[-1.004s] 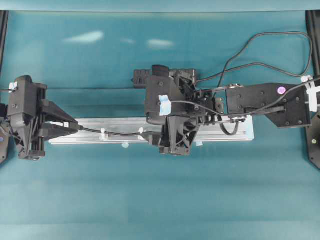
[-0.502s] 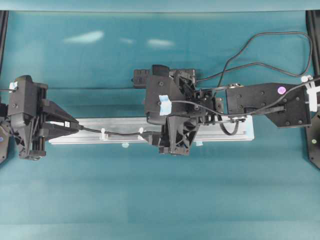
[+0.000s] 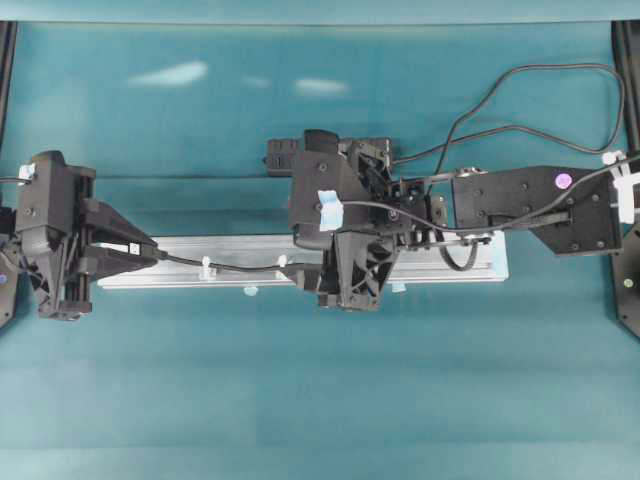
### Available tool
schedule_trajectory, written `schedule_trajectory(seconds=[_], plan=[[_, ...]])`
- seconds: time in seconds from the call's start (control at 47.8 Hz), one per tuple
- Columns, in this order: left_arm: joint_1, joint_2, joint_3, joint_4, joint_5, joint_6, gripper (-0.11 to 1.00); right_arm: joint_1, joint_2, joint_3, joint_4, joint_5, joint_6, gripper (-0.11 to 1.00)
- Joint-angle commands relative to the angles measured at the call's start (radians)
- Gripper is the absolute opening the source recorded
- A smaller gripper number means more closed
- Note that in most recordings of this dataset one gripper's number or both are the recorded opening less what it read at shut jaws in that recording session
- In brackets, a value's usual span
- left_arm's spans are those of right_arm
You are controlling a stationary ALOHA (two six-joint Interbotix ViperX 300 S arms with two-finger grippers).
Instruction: Pass the USB cable through three rings with both arms.
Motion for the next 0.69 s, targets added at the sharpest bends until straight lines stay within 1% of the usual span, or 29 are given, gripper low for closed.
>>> schedule_trajectory(seconds=[0.0,0.564,0.669], plan=[[-0.002,-0.002,-0.025,0.002,-0.011,0.003,0.24,0.002,-0.025,-0.011,-0.003,-0.009,0.000,0.79],[-0.002,0.000,-0.025,0.002,-0.011,0.005,0.24,0.002,-0.021,-0.012,-0.002,-0.023,0.005,0.79],[-0.003,0.000,-0.025,0.005,-0.011,0.017,0.24,0.002,-0.021,-0.012,-0.002,-0.023,0.005,0.79]])
